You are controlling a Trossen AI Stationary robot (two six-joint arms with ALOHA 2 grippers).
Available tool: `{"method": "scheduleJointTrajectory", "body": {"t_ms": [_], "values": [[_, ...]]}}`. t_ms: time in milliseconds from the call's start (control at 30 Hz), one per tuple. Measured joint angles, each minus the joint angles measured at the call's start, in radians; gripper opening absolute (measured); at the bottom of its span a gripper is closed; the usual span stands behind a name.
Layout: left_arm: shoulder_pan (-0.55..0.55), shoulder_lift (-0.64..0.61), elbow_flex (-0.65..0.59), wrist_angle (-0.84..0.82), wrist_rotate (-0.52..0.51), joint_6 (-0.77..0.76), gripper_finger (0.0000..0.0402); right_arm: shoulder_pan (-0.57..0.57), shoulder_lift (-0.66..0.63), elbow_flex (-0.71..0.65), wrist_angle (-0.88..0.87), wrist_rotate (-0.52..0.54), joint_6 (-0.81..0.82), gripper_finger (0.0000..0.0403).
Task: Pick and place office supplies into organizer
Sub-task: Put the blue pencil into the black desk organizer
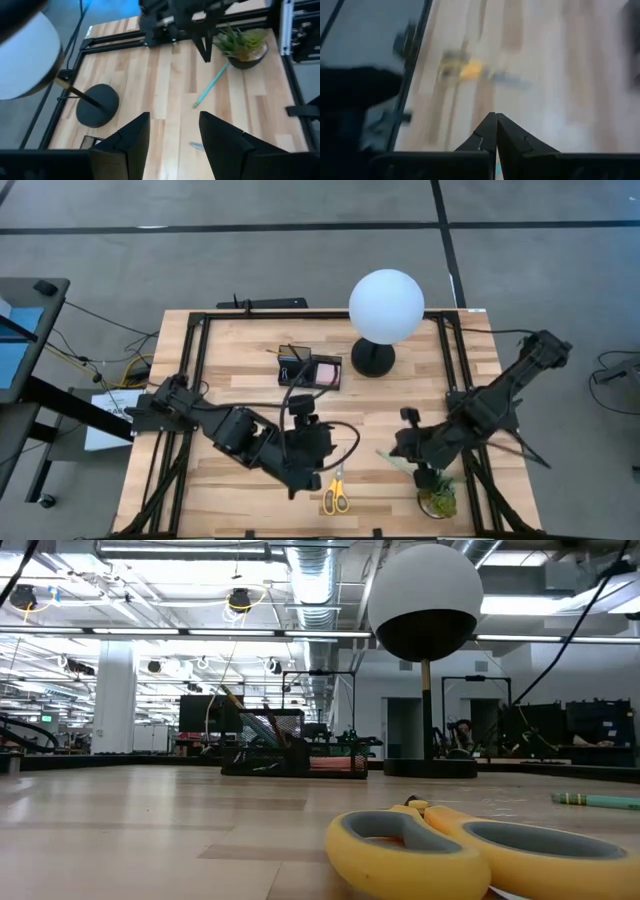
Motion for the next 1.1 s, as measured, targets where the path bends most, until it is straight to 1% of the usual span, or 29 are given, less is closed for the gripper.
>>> {"method": "scheduleJointTrajectory", "body": {"t_ms": [100, 200, 267, 333, 400, 467, 533, 567, 633, 700, 800, 833, 933, 1033, 1067, 1100], "values": [[-0.021, 0.0, 0.0, -0.012, -0.013, -0.013, 0.0167, 0.03, 0.001, -0.128, 0.113, -0.064, 0.049, 0.0], [-0.039, 0.0, 0.0, -0.008, -0.079, -0.028, 0.0167, 0.03, 0.022, -0.195, 0.147, -0.043, 0.075, 0.0], [-0.049, 0.0, 0.0, -0.009, -0.113, -0.056, 0.0167, 0.016, 0.034, -0.204, 0.144, 0.016, 0.081, 0.0], [-0.059, 0.0, 0.0, -0.008, -0.131, -0.083, 0.0167, 0.006, 0.032, -0.204, 0.177, 0.078, 0.059, 0.0], [-0.07, 0.0, 0.0, -0.009, -0.154, -0.139, 0.0167, 0.009, 0.026, -0.203, 0.237, 0.097, -0.002, 0.0], [-0.089, 0.001, 0.0, -0.009, -0.231, -0.235, 0.0167, 0.009, 0.027, -0.202, 0.273, 0.09, -0.08, 0.0], [-0.115, 0.003, 0.0, -0.015, -0.353, -0.322, 0.0167, 0.007, 0.019, -0.202, 0.256, 0.055, -0.123, 0.0], [-0.125, 0.008, -0.001, -0.017, -0.396, -0.337, 0.0167, 0.001, 0.011, -0.202, 0.241, 0.039, -0.135, 0.0], [-0.152, 0.014, -0.022, -0.026, -0.433, -0.35, 0.0167, -0.014, -0.006, -0.202, 0.227, 0.024, -0.165, 0.0], [-0.173, 0.017, -0.053, -0.022, -0.435, -0.397, 0.0167, -0.028, -0.029, -0.202, 0.234, -0.009, -0.203, 0.0], [-0.204, 0.016, -0.109, -0.005, -0.449, -0.509, 0.0167, -0.057, -0.076, -0.202, 0.256, -0.095, -0.261, 0.0], [-0.214, 0.016, -0.132, -0.003, -0.469, -0.539, 0.0167, -0.068, -0.093, -0.202, 0.252, -0.112, -0.279, 0.0], [-0.229, 0.014, -0.266, 0.102, -0.503, -0.621, 0.0167, -0.106, -0.174, -0.203, 0.243, -0.12, -0.305, 0.0], [-0.22, 0.018, -0.424, 0.245, -0.484, -0.64, 0.0167, -0.134, -0.277, -0.203, 0.231, -0.122, -0.306, 0.0], [-0.205, 0.018, -0.474, 0.302, -0.455, -0.64, 0.0167, -0.135, -0.314, -0.203, 0.237, -0.129, -0.311, 0.0], [-0.182, 0.017, -0.519, 0.366, -0.401, -0.637, 0.0167, -0.132, -0.351, -0.203, 0.244, -0.137, -0.317, 0.0]]}}
